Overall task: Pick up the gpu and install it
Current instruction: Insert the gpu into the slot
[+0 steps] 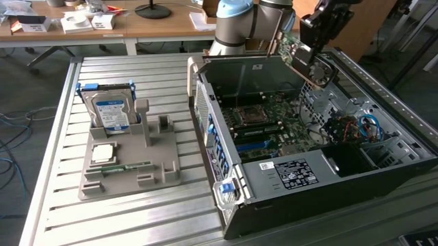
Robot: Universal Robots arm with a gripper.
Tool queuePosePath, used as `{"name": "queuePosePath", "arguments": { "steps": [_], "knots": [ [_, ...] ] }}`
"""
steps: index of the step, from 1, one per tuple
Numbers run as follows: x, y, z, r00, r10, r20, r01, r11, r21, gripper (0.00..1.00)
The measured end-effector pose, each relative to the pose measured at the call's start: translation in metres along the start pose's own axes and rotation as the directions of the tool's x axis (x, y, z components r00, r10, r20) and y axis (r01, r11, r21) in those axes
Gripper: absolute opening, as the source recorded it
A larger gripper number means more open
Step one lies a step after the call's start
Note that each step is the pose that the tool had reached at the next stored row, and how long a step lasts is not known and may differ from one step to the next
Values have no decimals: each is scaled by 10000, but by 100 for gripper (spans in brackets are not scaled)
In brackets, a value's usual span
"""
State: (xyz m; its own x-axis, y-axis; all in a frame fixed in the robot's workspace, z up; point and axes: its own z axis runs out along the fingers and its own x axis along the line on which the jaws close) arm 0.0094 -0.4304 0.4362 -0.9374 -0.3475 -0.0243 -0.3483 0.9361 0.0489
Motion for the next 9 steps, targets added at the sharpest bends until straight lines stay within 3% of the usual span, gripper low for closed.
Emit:
{"name": "queuePosePath", "arguments": {
  "steps": [4,9],
  "knots": [
    [0,0,4,9973,-732,-35,732,9973,-19,26],
    [0,0,8,9867,-1624,-77,1624,9867,-47,26]
  ]
}}
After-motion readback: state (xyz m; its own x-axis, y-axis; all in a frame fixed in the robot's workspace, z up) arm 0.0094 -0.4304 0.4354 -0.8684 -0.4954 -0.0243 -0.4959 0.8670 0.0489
